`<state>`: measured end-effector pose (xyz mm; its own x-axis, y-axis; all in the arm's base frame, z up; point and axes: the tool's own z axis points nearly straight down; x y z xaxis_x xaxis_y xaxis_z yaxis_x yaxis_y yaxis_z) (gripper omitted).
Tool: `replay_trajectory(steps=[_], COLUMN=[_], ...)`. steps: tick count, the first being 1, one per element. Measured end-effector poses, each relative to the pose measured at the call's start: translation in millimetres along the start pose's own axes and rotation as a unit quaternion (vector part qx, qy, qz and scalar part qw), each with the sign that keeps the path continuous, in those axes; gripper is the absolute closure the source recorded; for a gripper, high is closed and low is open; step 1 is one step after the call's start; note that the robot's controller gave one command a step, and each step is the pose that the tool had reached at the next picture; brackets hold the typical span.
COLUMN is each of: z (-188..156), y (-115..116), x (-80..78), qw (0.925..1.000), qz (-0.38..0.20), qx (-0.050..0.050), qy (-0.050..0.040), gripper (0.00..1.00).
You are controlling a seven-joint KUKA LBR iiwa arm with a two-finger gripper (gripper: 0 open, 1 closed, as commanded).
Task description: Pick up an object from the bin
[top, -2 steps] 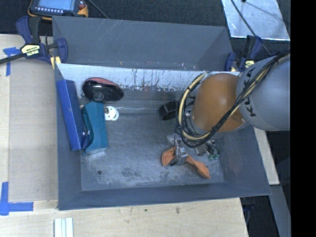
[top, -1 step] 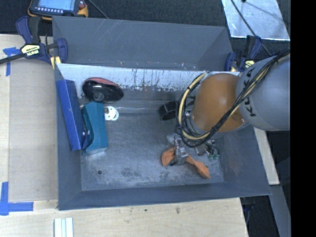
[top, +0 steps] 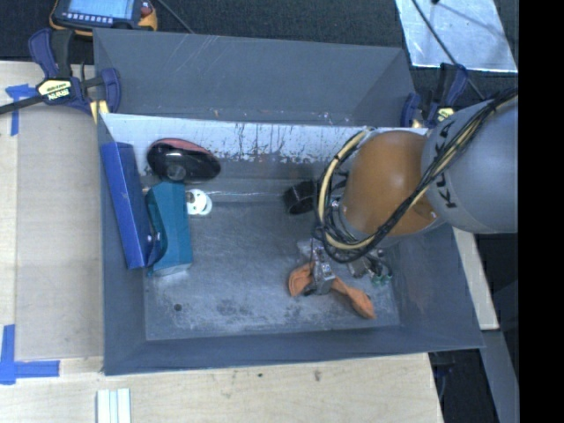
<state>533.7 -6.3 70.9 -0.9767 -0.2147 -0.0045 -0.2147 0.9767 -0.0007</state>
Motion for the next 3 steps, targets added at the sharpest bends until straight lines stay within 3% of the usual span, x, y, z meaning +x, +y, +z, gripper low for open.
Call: replay_trajectory(steps=[1, 2, 3], z=[-2, 0, 0], y=[11, -51, -50], x=[-13.0, -7.3, -7.3], qw=[1.0000, 1.0000, 1.0000], qz=[-0.006, -0.009, -0.008], qx=[0.000, 0.001, 0.001], qy=[0.0000, -0.0015, -0.0015], gripper=[1.00, 1.00, 1.00])
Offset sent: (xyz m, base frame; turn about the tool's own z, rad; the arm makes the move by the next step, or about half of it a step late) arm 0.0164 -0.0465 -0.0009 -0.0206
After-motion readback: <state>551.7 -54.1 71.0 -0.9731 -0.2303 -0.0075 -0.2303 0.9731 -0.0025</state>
